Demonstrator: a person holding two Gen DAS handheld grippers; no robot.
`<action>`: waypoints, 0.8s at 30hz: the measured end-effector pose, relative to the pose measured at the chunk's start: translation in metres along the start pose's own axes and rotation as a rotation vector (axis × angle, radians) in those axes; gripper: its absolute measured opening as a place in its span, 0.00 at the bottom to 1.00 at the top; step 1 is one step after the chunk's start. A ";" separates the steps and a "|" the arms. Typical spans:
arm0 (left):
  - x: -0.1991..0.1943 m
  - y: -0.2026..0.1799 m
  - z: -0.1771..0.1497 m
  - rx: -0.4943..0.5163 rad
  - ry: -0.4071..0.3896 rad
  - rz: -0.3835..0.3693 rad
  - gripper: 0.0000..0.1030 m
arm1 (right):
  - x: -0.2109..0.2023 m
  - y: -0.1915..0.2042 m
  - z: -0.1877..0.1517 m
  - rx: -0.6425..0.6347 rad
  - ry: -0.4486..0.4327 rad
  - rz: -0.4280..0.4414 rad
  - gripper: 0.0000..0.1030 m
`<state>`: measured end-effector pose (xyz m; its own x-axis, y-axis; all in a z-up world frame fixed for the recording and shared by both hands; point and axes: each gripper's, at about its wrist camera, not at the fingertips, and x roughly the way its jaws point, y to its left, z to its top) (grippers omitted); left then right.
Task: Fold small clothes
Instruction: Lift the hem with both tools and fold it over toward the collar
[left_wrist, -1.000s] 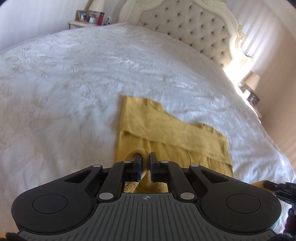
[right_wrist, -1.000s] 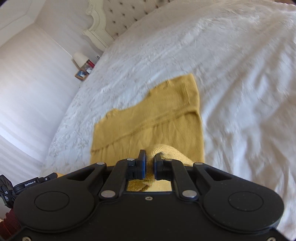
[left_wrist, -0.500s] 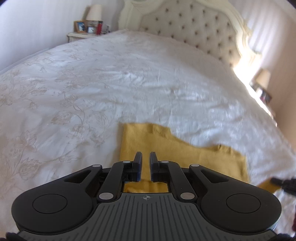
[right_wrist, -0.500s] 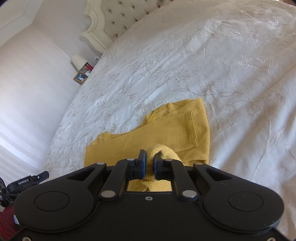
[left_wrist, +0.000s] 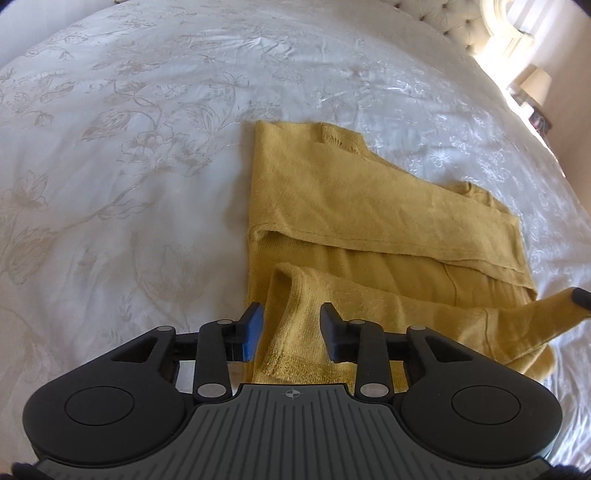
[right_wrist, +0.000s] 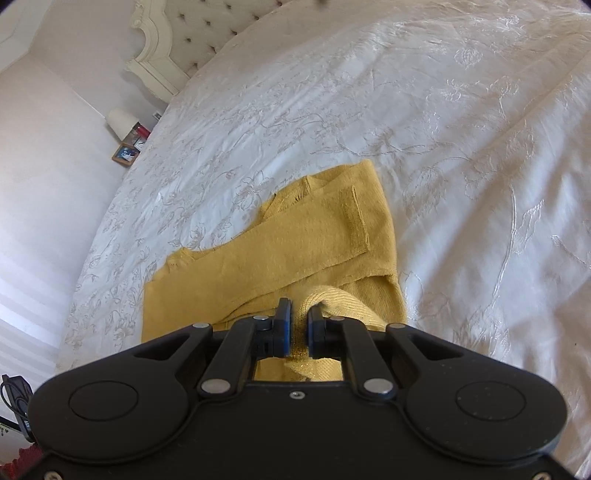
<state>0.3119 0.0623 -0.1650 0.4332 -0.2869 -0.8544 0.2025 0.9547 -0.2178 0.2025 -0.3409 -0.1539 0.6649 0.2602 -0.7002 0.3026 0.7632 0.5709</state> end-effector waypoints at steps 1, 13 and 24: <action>0.002 -0.002 0.001 0.015 0.001 -0.003 0.32 | 0.000 0.001 0.000 -0.002 0.000 -0.003 0.15; -0.008 -0.003 0.009 -0.095 -0.035 -0.136 0.04 | -0.008 0.003 0.004 0.017 -0.031 0.003 0.15; -0.009 0.006 0.103 -0.164 -0.239 -0.124 0.04 | 0.028 0.009 0.072 -0.014 -0.086 0.036 0.15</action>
<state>0.3994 0.0620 -0.1102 0.6122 -0.3935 -0.6859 0.1308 0.9058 -0.4029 0.2728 -0.3697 -0.1376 0.7312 0.2364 -0.6399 0.2681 0.7629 0.5883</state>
